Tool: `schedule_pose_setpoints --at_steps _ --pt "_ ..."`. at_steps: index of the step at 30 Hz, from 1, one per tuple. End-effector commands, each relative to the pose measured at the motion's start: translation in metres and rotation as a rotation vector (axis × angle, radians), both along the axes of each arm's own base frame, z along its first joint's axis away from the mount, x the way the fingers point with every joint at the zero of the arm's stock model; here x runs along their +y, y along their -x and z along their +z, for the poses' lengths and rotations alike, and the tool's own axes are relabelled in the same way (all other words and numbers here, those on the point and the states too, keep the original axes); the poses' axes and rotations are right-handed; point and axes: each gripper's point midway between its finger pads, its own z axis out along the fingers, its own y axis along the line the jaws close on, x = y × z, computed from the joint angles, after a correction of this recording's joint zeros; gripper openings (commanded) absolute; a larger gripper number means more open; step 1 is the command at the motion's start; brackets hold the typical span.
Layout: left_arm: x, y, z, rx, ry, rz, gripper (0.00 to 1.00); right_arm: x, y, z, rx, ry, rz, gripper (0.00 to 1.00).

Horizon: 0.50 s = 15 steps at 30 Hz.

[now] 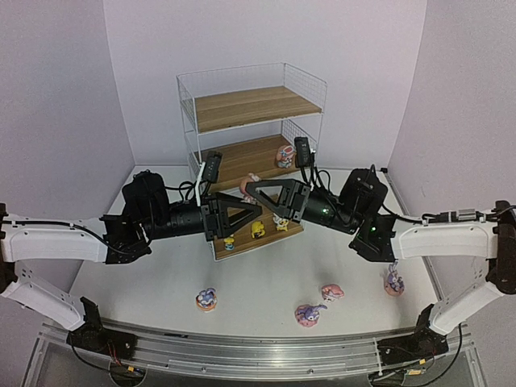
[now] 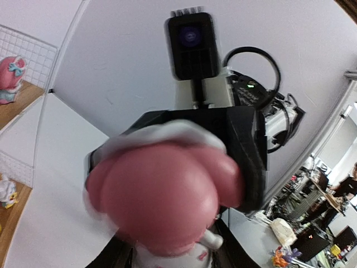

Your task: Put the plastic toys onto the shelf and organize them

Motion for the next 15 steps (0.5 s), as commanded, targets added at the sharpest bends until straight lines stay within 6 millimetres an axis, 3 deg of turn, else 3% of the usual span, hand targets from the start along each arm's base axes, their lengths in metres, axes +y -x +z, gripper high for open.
schedule_pose_setpoints --at_steps 1,2,3,4,6,11,15 --pt "0.006 0.004 0.037 -0.071 0.073 0.003 0.01 -0.008 0.011 0.032 -0.065 -0.055 0.007 0.24" --pt "0.005 0.003 0.035 -0.069 0.061 0.004 0.04 -0.01 0.01 0.033 -0.069 -0.052 -0.002 0.24" --pt "0.005 0.003 0.032 -0.061 0.046 0.007 0.16 -0.011 0.01 0.036 -0.08 -0.044 -0.014 0.22" --pt "0.006 0.002 0.03 -0.055 0.033 0.011 0.38 -0.014 0.009 0.038 -0.094 -0.037 -0.034 0.22" --pt "0.009 0.002 0.025 -0.047 0.01 0.021 0.65 -0.018 0.001 0.037 -0.107 0.002 -0.093 0.22" --pt "0.025 -0.003 0.009 -0.013 -0.073 0.098 0.98 -0.03 -0.02 0.025 -0.144 0.125 -0.249 0.2" --pt "0.051 -0.013 -0.005 0.025 -0.143 0.227 1.0 -0.034 -0.042 0.02 -0.209 0.218 -0.381 0.19"
